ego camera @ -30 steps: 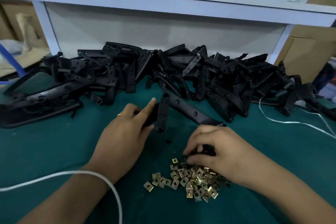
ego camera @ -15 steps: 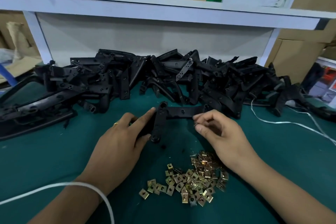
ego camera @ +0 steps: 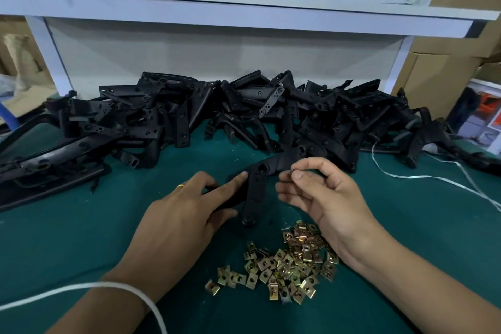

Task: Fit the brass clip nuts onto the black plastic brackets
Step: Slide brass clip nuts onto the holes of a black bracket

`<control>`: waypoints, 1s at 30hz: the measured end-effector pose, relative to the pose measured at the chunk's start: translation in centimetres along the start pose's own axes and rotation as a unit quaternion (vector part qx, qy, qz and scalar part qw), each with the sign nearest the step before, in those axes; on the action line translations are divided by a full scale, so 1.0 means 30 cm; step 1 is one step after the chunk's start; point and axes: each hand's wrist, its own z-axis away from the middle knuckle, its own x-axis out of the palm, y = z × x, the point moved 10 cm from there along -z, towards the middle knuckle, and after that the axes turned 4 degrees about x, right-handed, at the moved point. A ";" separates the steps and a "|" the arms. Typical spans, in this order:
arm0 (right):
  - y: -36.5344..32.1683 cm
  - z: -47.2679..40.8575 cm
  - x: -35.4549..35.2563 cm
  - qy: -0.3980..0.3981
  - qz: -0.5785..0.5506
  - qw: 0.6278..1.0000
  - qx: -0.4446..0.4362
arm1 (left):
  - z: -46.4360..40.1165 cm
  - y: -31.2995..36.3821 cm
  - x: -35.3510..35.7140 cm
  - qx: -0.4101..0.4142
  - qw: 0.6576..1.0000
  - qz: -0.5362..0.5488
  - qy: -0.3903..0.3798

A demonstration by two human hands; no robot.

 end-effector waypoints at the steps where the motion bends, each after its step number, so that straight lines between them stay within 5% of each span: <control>1: 0.001 0.002 0.004 -0.001 0.000 1.000 0.002 | 0.000 0.002 0.004 0.000 1.000 0.001 -0.004; 30: 0.013 0.063 0.088 -0.008 0.039 0.998 0.052 | 0.011 0.021 -0.033 0.009 0.995 0.063 0.071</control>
